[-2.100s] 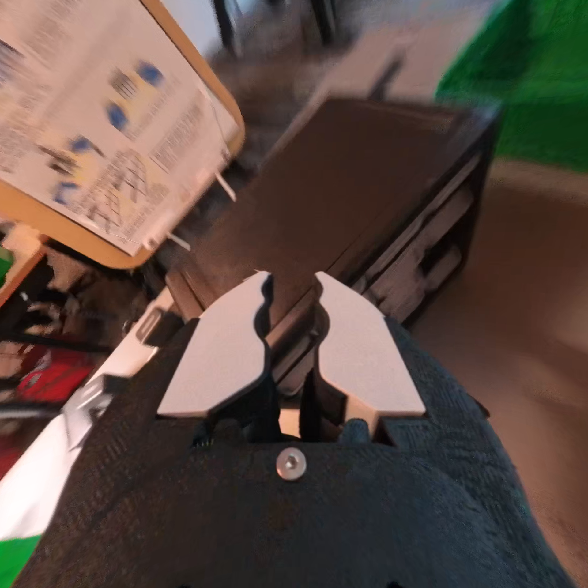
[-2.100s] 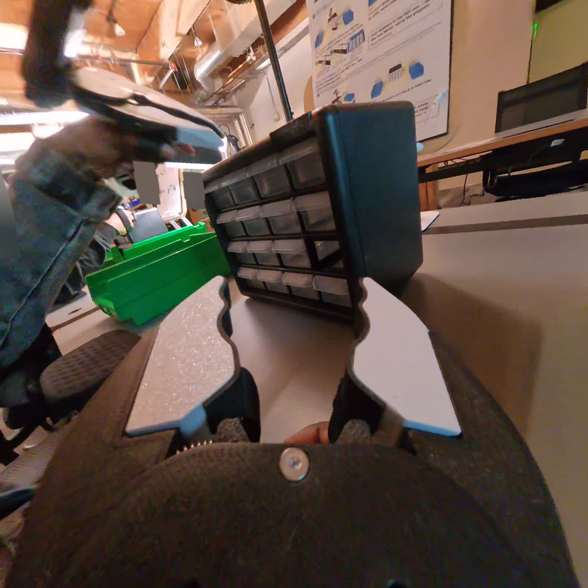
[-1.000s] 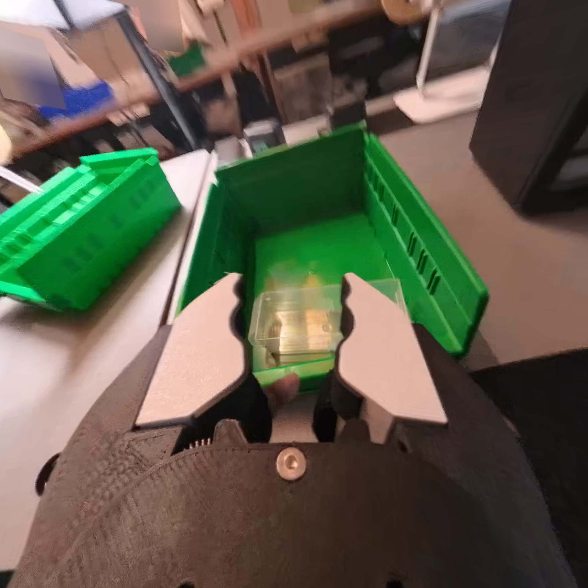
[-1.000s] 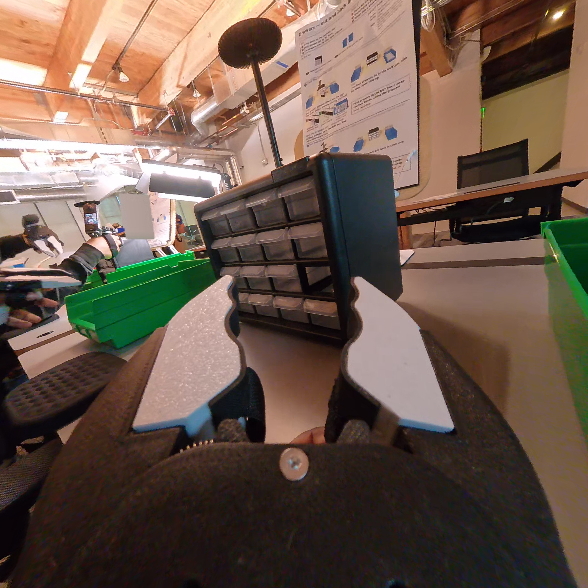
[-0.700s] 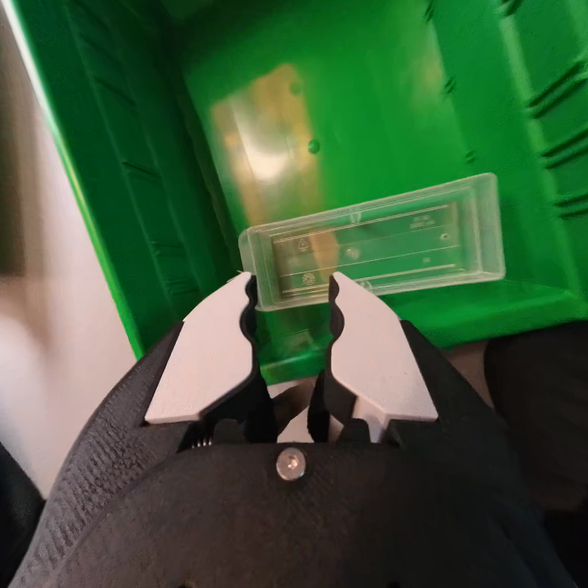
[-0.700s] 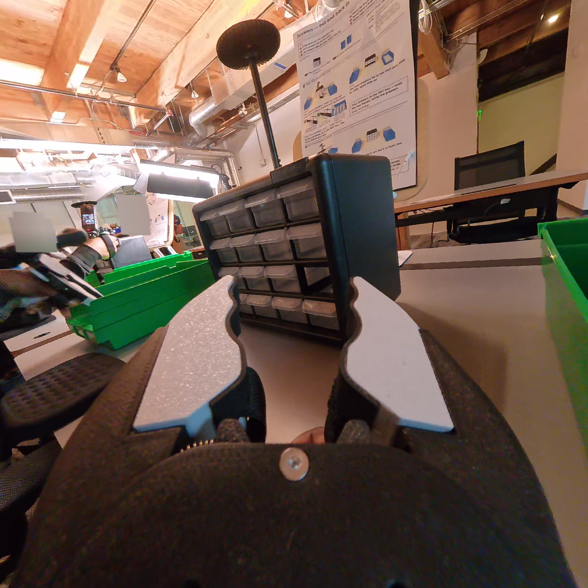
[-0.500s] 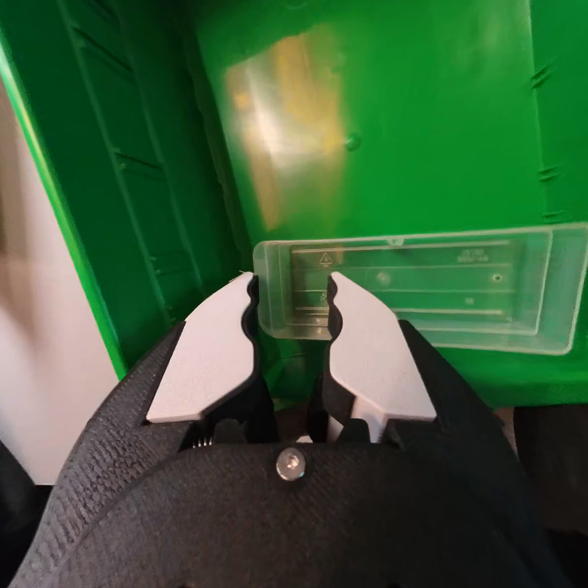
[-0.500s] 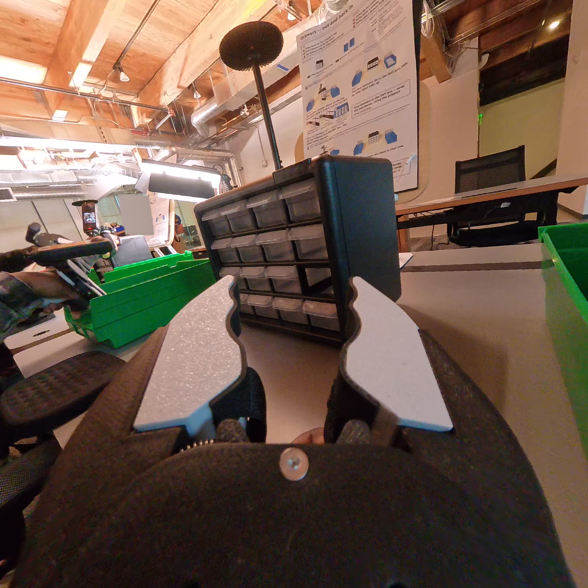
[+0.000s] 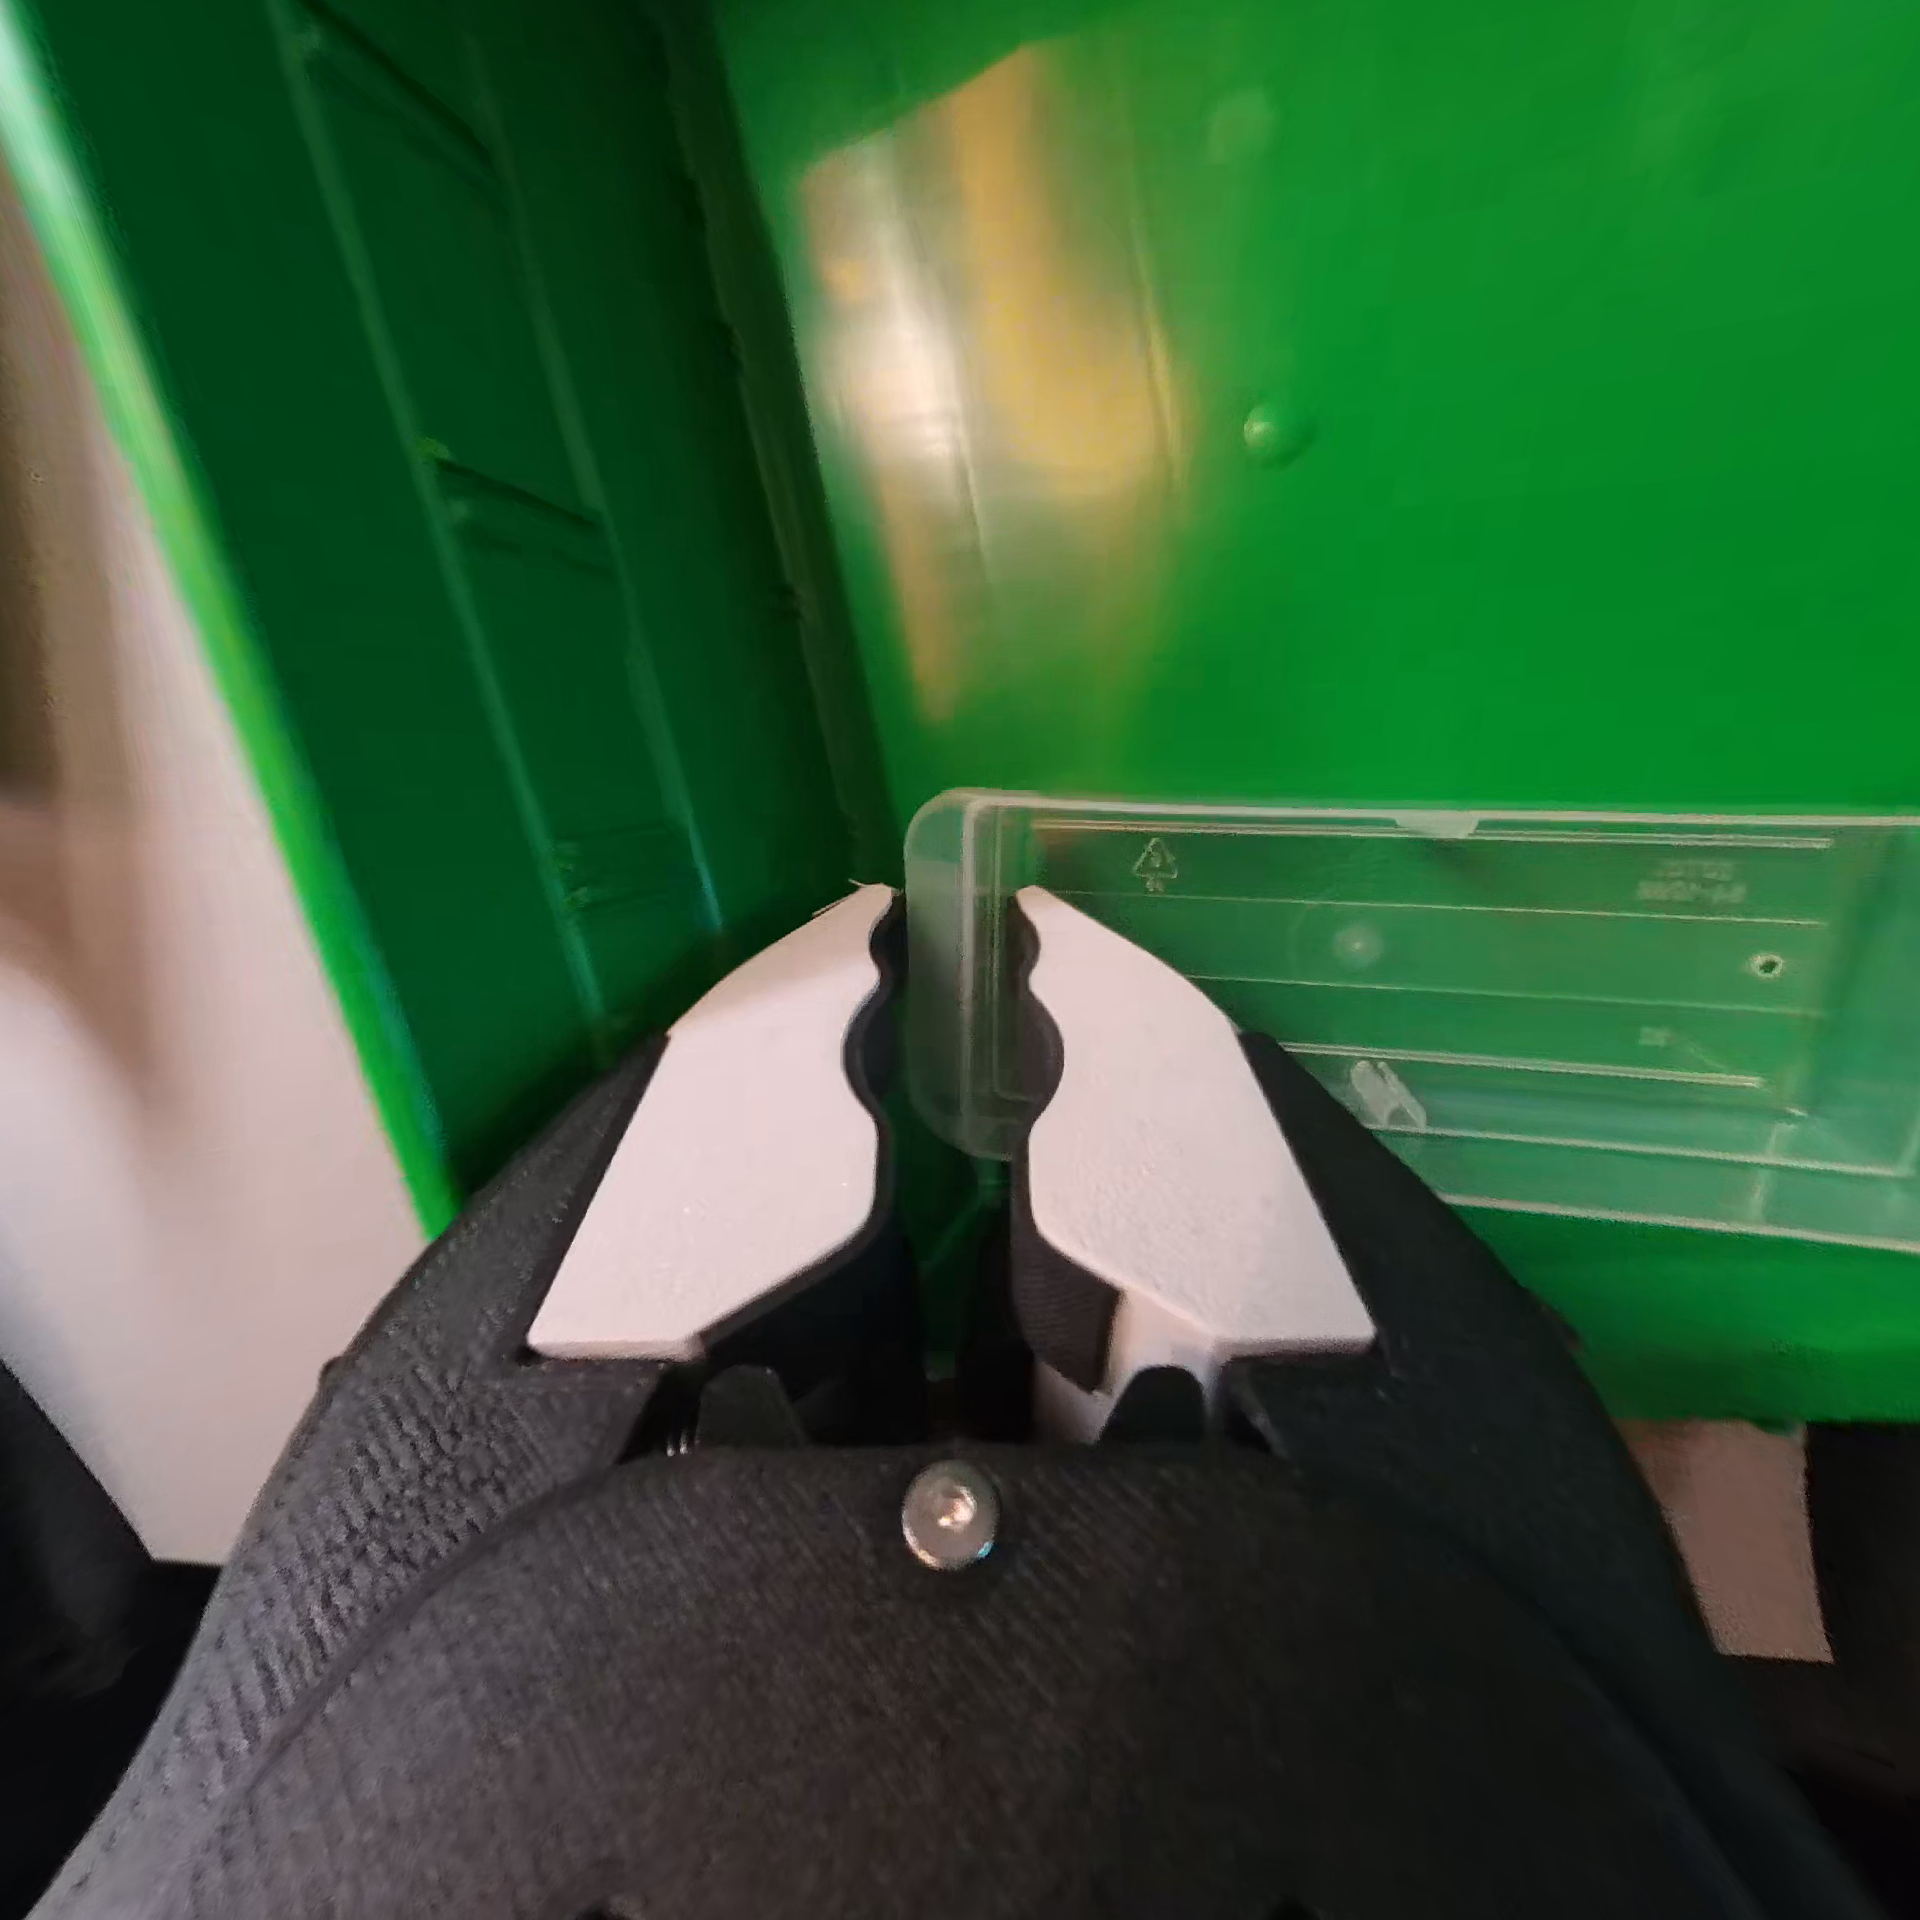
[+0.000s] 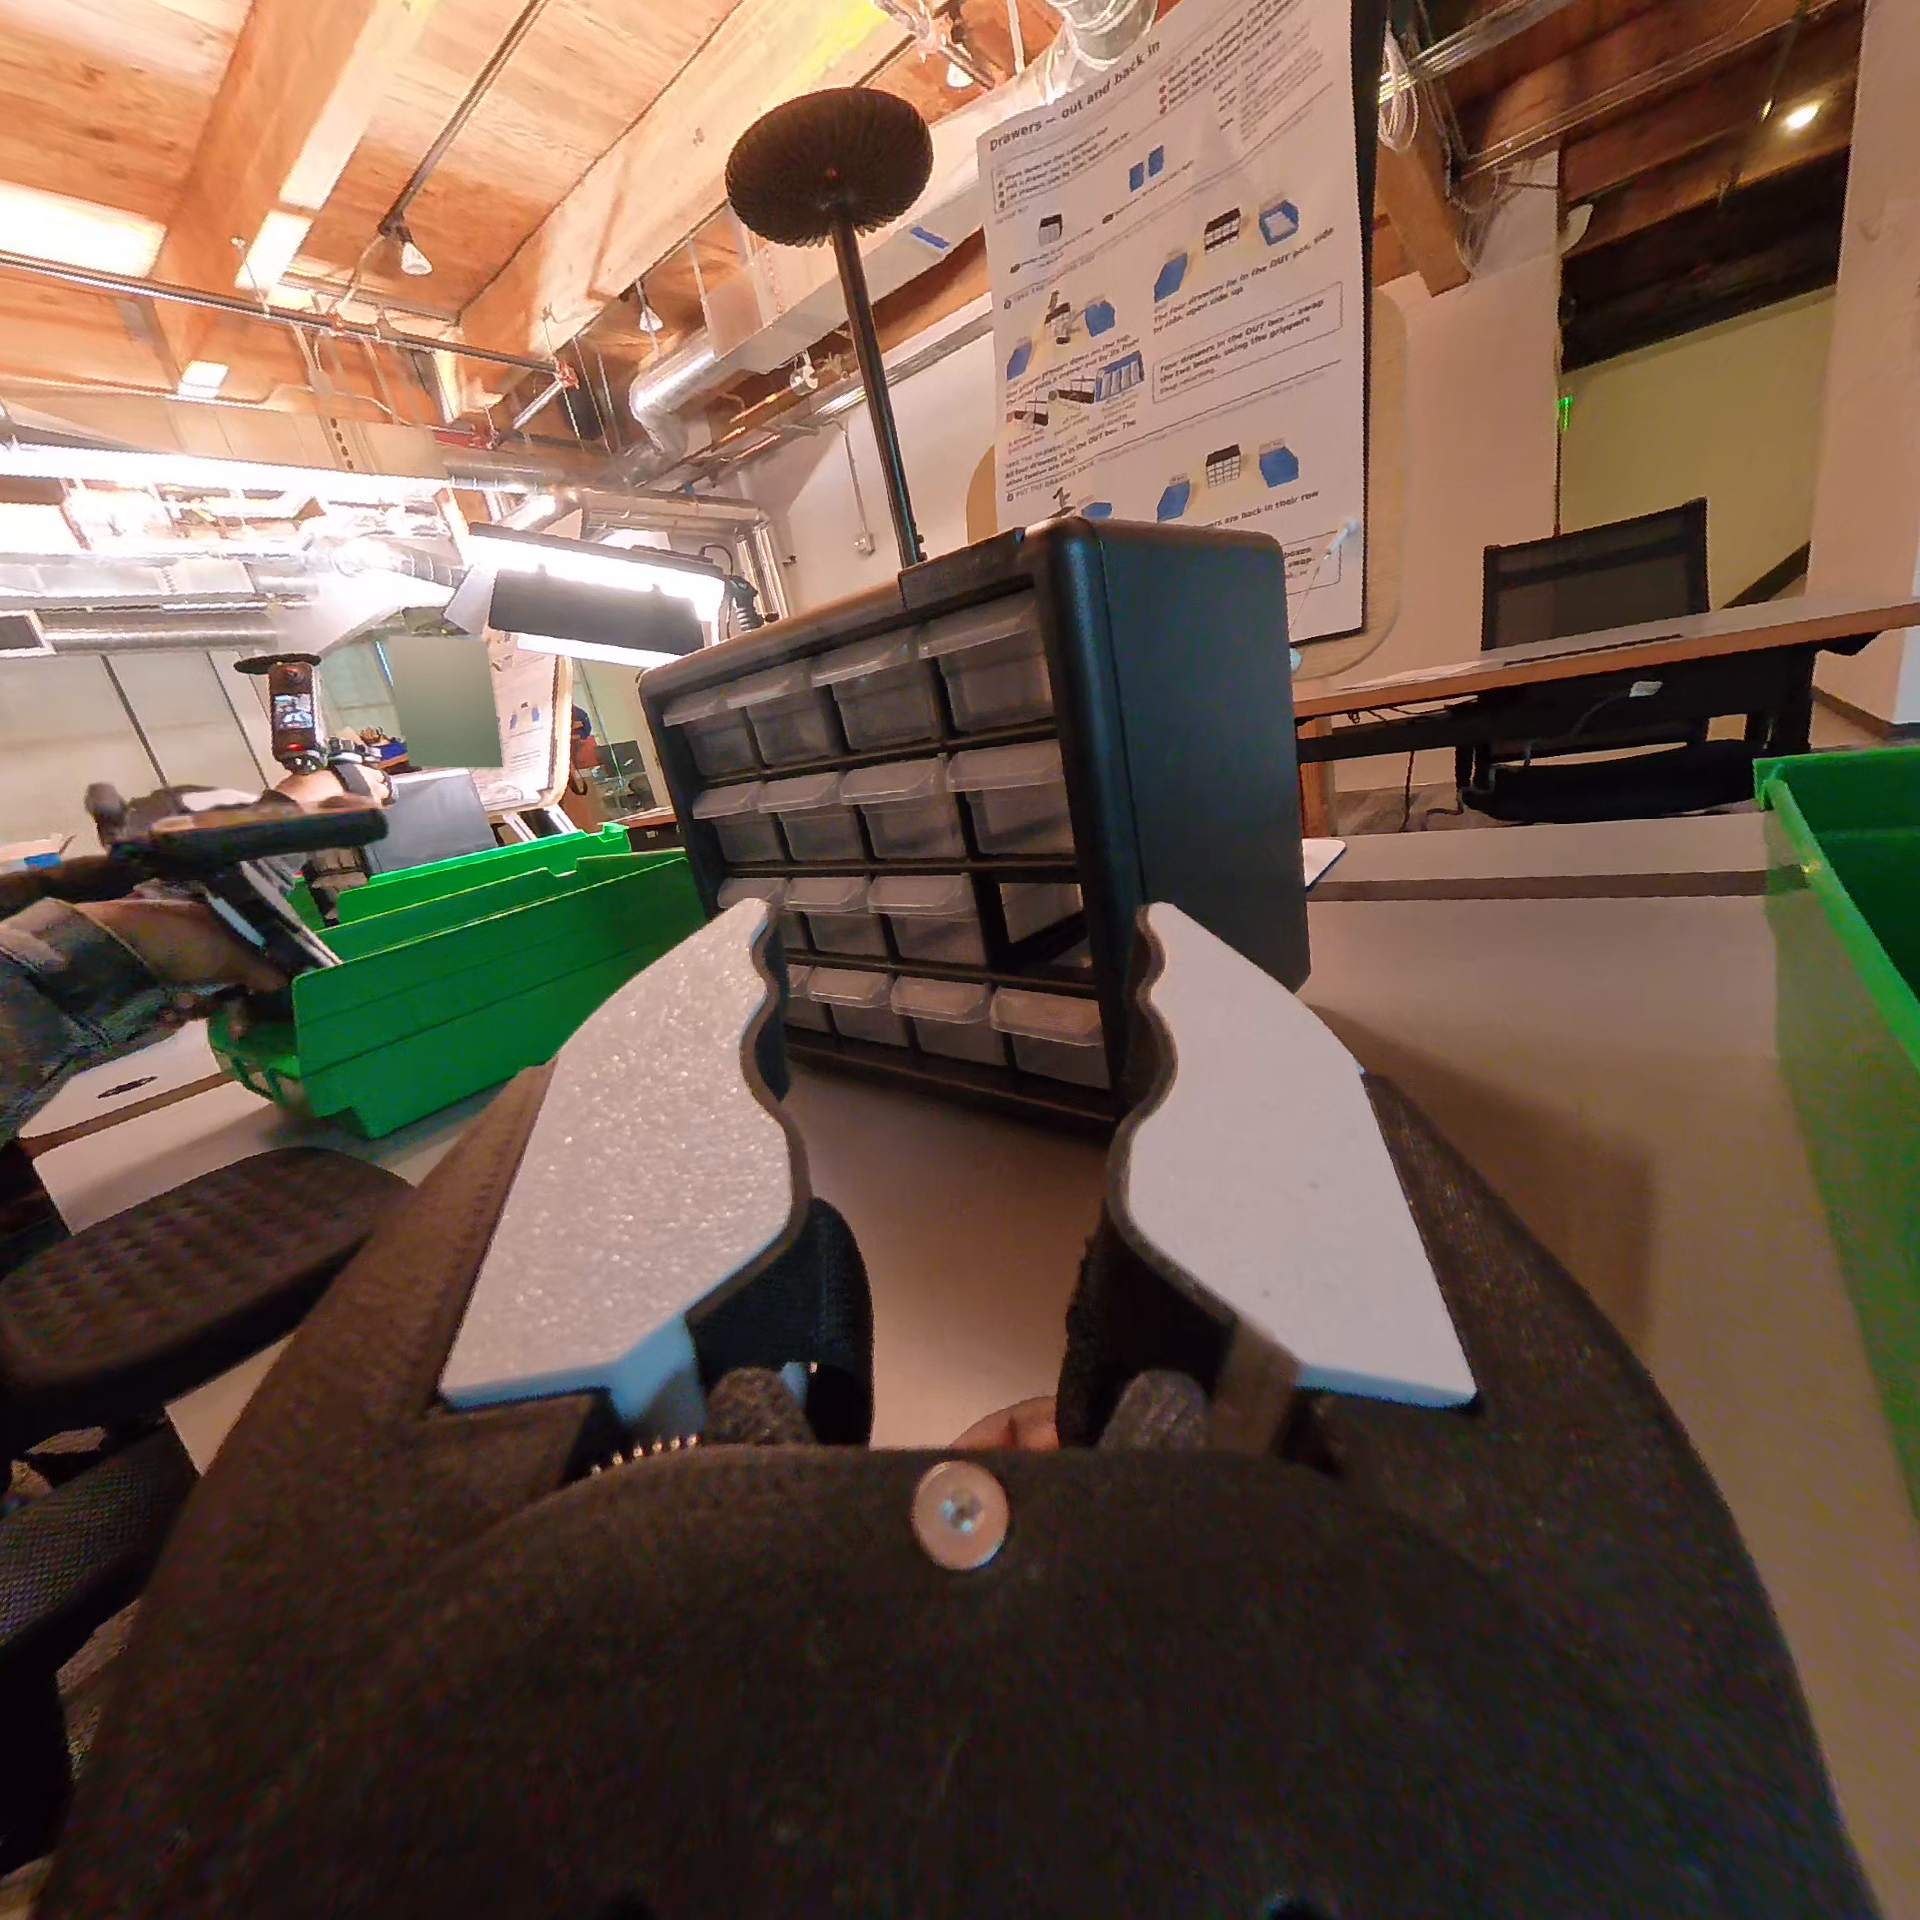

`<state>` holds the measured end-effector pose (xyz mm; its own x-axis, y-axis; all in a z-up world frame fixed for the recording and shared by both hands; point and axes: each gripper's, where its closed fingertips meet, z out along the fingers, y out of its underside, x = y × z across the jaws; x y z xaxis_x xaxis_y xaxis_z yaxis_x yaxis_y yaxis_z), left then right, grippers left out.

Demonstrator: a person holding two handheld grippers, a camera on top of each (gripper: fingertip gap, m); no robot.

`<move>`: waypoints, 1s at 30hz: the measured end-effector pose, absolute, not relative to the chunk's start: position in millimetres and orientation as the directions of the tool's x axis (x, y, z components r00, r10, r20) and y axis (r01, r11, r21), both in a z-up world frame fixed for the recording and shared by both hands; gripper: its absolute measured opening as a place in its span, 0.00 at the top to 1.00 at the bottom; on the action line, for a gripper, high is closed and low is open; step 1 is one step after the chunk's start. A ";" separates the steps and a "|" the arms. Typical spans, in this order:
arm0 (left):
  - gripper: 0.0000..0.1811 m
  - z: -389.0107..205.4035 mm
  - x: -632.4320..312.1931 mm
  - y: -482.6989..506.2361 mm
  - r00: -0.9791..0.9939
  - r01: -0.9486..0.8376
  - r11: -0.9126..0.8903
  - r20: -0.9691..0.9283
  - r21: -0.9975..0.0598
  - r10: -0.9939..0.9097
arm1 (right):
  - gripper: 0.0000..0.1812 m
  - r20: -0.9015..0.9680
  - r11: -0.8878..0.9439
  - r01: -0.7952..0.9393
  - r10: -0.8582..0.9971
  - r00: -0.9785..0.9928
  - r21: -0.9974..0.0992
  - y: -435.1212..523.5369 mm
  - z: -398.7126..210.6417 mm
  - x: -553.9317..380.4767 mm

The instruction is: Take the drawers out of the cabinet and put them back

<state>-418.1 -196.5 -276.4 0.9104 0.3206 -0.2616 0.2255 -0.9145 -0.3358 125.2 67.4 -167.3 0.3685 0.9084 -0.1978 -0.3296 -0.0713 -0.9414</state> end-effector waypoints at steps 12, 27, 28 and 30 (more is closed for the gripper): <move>0.93 -81.7 -379.4 -193.2 0.834 0.000 -0.196 -0.108 -0.981 0.541 | 0.65 -0.142 -0.020 -0.320 0.921 0.362 -0.947 59.3 -165.0 122.6; 0.93 -141.4 -120.3 -79.6 0.978 0.147 -0.093 0.159 -0.985 -0.132 | 0.40 0.761 0.792 -0.048 0.600 0.247 -0.609 -63.5 -133.4 53.1; 0.93 -145.9 -113.5 -75.8 0.976 0.146 -0.109 0.161 -0.983 -0.144 | 0.40 0.793 0.821 -0.053 0.564 0.232 -0.568 -72.9 -129.3 48.3; 0.93 -151.4 -102.3 -71.8 0.972 0.138 -0.130 0.159 -0.982 -0.171 | 0.41 0.843 0.863 -0.048 0.502 0.193 -0.502 -87.0 -127.7 39.1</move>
